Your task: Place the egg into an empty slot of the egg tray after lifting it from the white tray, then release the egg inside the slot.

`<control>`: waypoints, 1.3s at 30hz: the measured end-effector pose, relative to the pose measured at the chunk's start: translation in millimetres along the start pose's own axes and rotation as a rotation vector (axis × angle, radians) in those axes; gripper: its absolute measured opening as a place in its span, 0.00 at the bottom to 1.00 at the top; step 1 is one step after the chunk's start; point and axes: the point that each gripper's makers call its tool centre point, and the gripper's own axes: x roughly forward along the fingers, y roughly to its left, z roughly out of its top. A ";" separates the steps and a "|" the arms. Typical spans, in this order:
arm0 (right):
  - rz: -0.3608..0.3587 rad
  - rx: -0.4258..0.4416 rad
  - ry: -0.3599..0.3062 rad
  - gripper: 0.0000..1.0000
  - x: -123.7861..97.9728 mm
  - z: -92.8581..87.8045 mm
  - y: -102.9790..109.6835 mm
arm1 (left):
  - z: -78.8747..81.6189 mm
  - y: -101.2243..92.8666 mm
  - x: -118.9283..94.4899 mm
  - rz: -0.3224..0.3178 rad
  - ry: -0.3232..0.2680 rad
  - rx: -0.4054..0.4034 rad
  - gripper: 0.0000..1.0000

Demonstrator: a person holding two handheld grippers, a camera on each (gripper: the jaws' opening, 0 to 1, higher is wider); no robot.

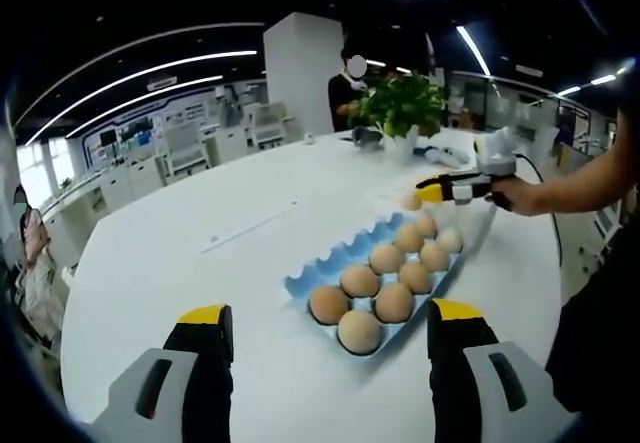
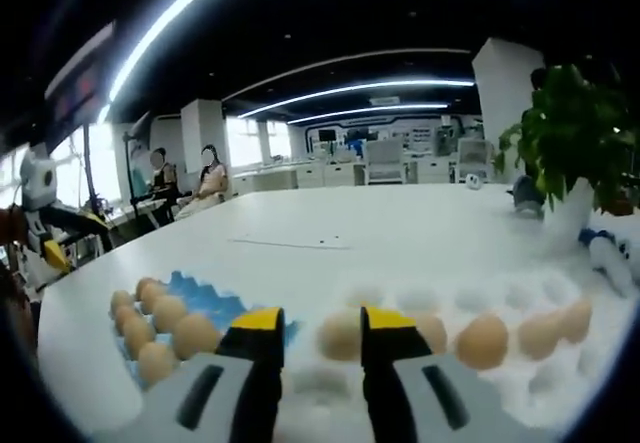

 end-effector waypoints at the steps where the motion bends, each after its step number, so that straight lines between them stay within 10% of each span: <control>1: -0.007 0.012 0.007 0.30 1.1 -2.4 -1.6 | -0.1 -0.3 0.1 -0.001 0.000 0.001 0.81; 13: -0.017 -0.030 0.056 0.32 17.3 -13.2 -4.3 | -0.2 0.9 -0.1 0.001 0.002 -0.001 0.81; 20: -0.040 -0.297 0.116 0.27 22.2 -20.3 -5.4 | -0.8 2.6 -0.4 0.004 0.002 -0.002 0.81; 39: -0.052 -0.263 0.194 0.27 24.1 -23.3 -8.1 | -3.5 10.6 -2.2 0.017 0.008 -0.006 0.80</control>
